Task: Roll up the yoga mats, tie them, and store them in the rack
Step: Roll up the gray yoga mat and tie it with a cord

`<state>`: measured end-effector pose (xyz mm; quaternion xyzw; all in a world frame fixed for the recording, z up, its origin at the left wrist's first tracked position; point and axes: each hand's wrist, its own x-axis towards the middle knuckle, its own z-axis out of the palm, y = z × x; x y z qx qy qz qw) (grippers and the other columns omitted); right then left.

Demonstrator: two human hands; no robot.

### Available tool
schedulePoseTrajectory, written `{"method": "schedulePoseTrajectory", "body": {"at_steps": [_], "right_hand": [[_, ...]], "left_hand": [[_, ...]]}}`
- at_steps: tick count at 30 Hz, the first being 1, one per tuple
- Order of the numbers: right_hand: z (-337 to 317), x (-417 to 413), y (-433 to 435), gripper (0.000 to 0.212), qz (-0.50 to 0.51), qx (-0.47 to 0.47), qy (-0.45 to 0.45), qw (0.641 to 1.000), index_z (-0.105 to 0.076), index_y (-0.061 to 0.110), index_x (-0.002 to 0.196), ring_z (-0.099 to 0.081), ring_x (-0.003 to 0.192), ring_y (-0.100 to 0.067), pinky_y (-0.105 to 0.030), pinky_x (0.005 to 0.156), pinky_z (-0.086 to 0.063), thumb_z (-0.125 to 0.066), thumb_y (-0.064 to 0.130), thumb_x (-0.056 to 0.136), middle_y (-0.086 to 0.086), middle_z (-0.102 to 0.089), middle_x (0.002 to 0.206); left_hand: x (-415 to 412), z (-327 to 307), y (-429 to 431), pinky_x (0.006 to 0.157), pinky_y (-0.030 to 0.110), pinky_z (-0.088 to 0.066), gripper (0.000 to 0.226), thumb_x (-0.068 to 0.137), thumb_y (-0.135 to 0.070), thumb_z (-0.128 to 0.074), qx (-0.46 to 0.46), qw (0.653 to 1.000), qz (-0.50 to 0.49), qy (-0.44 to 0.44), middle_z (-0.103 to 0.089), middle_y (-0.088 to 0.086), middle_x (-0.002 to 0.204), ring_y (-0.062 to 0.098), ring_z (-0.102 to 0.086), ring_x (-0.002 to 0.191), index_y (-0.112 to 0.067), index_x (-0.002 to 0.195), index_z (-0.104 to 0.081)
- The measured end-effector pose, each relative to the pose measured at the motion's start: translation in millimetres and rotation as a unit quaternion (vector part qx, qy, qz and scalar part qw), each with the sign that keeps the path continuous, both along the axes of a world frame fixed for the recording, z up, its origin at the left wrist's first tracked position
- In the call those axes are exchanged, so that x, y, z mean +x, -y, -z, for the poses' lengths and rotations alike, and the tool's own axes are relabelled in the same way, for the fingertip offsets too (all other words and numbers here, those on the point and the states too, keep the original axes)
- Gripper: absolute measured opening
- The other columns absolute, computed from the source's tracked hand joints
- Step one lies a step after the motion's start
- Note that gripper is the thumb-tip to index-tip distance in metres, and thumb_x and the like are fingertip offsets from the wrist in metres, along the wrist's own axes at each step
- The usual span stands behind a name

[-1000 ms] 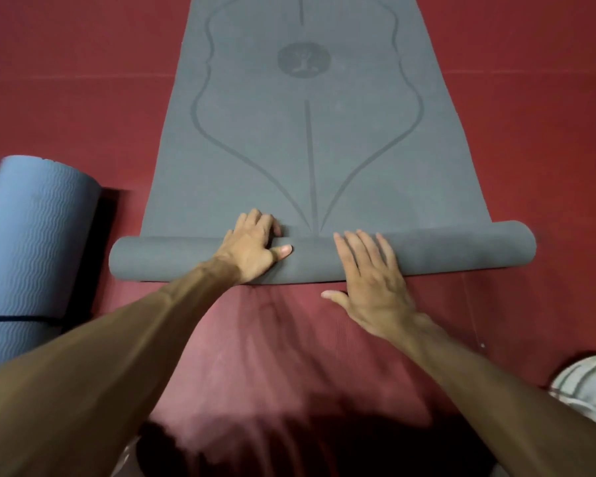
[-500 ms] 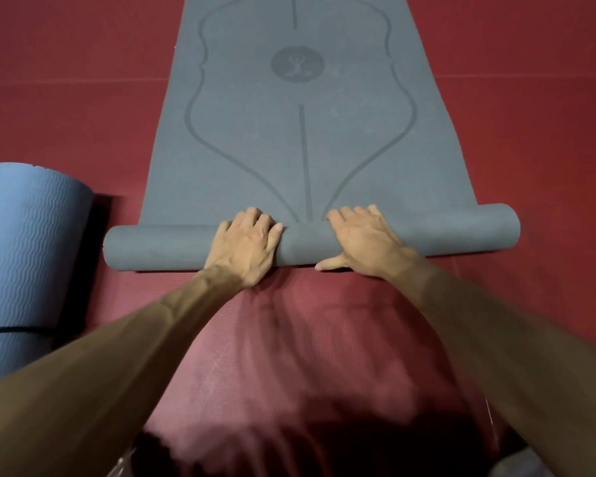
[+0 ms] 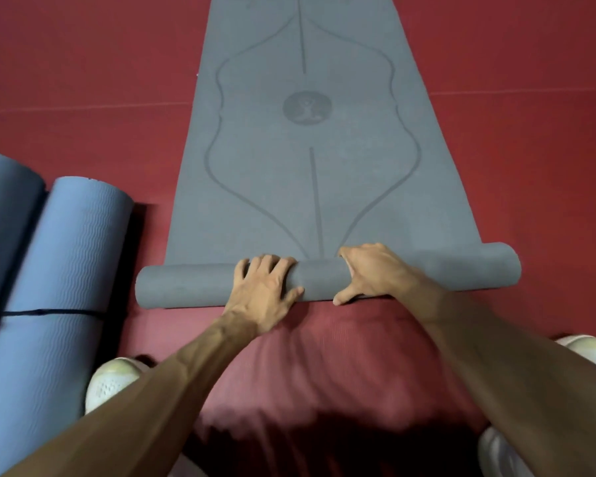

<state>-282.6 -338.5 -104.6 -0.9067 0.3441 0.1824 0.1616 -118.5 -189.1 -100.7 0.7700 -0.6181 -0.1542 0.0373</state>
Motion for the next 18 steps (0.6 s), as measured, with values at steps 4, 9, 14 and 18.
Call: {"method": "schedulePoseTrajectory", "body": {"at_steps": [4, 9, 14, 18], "right_hand": [[-9, -13, -20, 0.077, 0.018, 0.073, -0.044, 0.996, -0.056, 0.015, 0.104, -0.058, 0.091, -0.026, -0.036, 0.079, -0.047, -0.077, 0.070, 0.053, -0.002, -0.063, 0.095], [-5, -24, -37, 0.080, 0.016, 0.106, -0.056, 0.993, -0.055, 0.014, 0.109, -0.059, 0.095, -0.026, -0.038, 0.085, -0.048, -0.079, 0.068, 0.054, -0.004, -0.063, 0.099], [8, -30, -44, 0.095, -0.017, 0.044, 0.001, 0.999, -0.046, 0.018, 0.130, -0.046, 0.117, -0.022, -0.035, 0.099, -0.034, -0.074, 0.071, 0.057, -0.001, -0.053, 0.120], [8, -37, -46, 0.089, -0.034, -0.001, 0.101, 0.994, -0.044, 0.028, 0.131, -0.037, 0.111, -0.017, -0.032, 0.098, -0.029, -0.073, 0.069, 0.058, 0.004, -0.041, 0.118]], "left_hand": [[-15, -5, -25, 0.107, 0.034, -0.016, 0.064, 0.085, -0.061, -0.027, -0.014, 1.000, -0.001, -0.002, -0.046, -0.002, 0.129, 0.022, -0.042, 0.118, -0.027, 0.135, -0.049], [-26, 3, -46, 0.107, 0.032, -0.018, 0.082, 0.077, -0.067, -0.007, 0.021, 0.999, -0.006, -0.037, -0.045, -0.005, 0.128, 0.019, -0.039, 0.118, -0.029, 0.141, -0.042], [-19, 12, -37, 0.104, 0.028, -0.014, 0.055, 0.093, -0.057, -0.041, 0.038, 0.996, -0.028, -0.075, -0.043, -0.008, 0.129, 0.018, -0.034, 0.120, -0.033, 0.142, -0.040], [-14, 10, -23, 0.101, 0.028, -0.017, 0.047, 0.096, -0.049, -0.043, 0.055, 0.994, -0.033, -0.089, -0.045, -0.009, 0.126, 0.017, -0.034, 0.119, -0.035, 0.141, -0.042]]}}
